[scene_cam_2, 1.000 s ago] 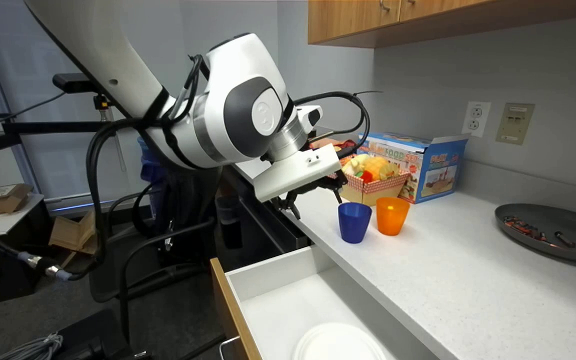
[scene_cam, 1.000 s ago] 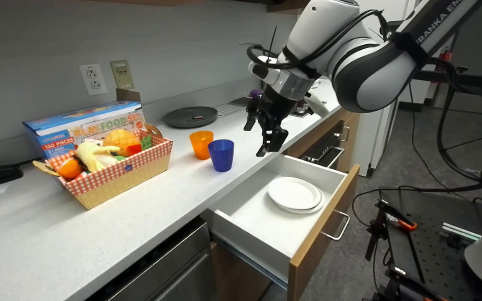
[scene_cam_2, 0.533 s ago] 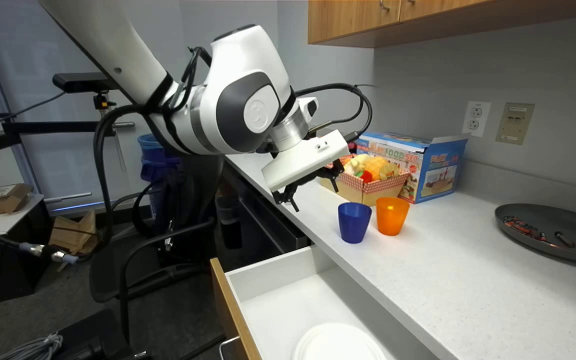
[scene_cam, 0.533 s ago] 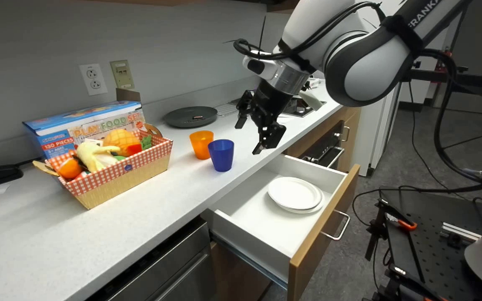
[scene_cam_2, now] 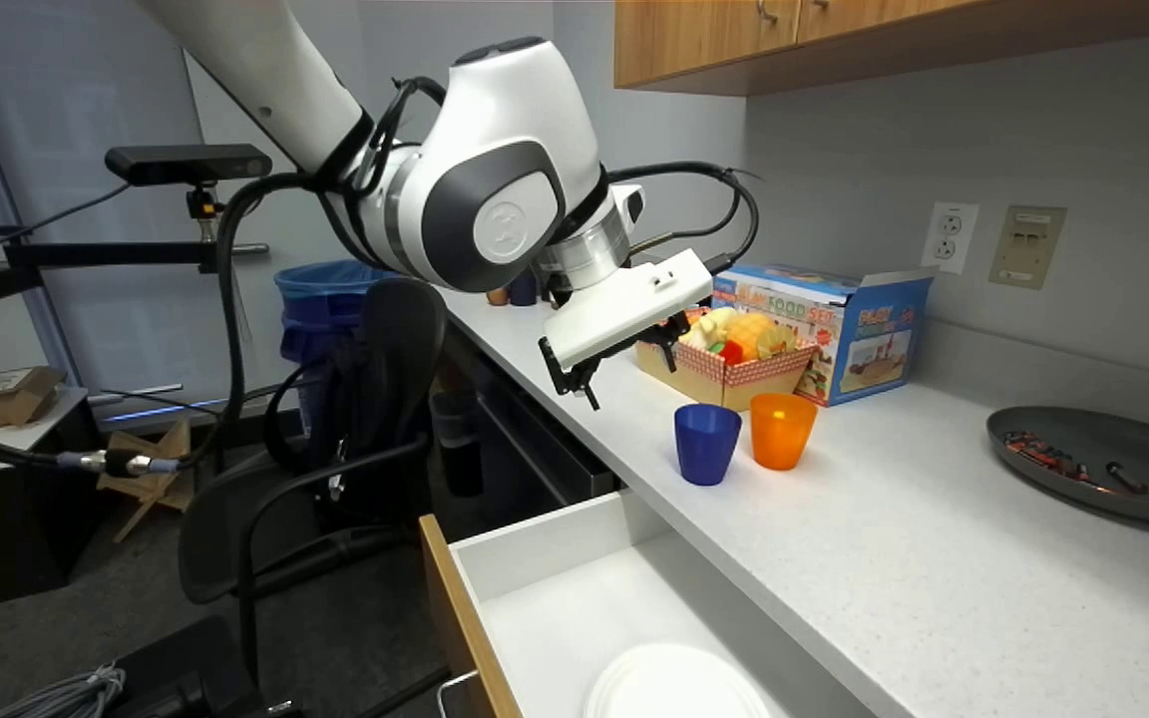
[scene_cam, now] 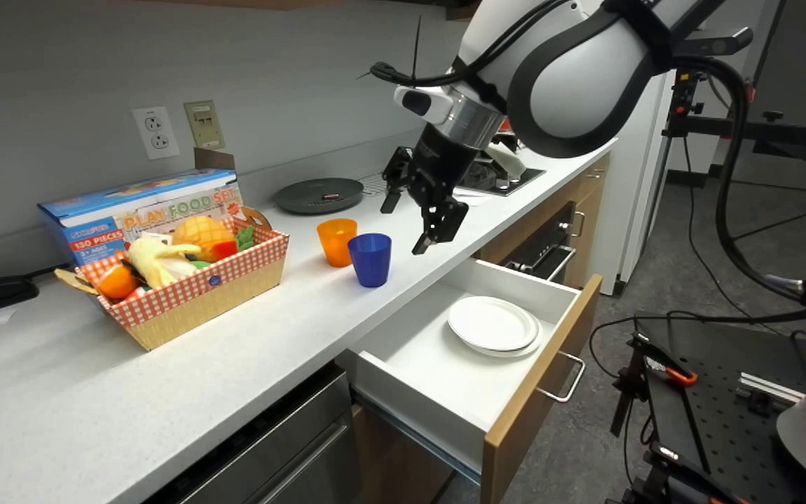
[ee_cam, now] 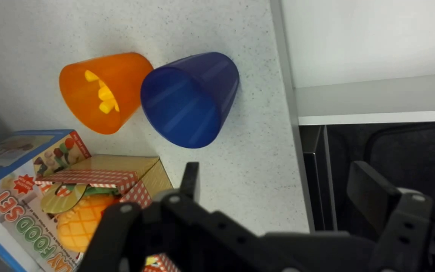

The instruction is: Open the drawer, put the blue cup inside it, and then close it

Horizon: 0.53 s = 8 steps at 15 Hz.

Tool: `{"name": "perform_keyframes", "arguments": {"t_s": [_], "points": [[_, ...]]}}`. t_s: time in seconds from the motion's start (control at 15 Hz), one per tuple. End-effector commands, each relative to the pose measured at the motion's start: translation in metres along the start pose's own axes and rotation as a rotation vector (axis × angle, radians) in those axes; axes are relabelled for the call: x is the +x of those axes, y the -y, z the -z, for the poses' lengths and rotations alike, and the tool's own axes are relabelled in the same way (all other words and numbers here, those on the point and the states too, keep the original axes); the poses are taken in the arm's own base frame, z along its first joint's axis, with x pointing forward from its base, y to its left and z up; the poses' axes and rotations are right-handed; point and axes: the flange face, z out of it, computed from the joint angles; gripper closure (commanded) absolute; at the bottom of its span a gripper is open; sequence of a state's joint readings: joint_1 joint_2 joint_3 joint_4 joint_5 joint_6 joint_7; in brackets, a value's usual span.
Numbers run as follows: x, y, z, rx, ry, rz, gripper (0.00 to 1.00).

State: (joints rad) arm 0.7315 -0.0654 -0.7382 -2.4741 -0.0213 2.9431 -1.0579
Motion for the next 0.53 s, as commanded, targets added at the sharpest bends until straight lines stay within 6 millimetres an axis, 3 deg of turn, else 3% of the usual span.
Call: {"name": "perform_keyframes", "arguments": {"t_s": [0.0,0.07,0.47], "points": [[0.002,-0.021,-0.009,0.020,0.009,0.002,0.00],[-0.001,-0.007,-0.003,0.012,-0.004,-0.009,0.00],[-0.001,-0.007,-0.005,0.015,0.001,-0.010,0.00]]}}
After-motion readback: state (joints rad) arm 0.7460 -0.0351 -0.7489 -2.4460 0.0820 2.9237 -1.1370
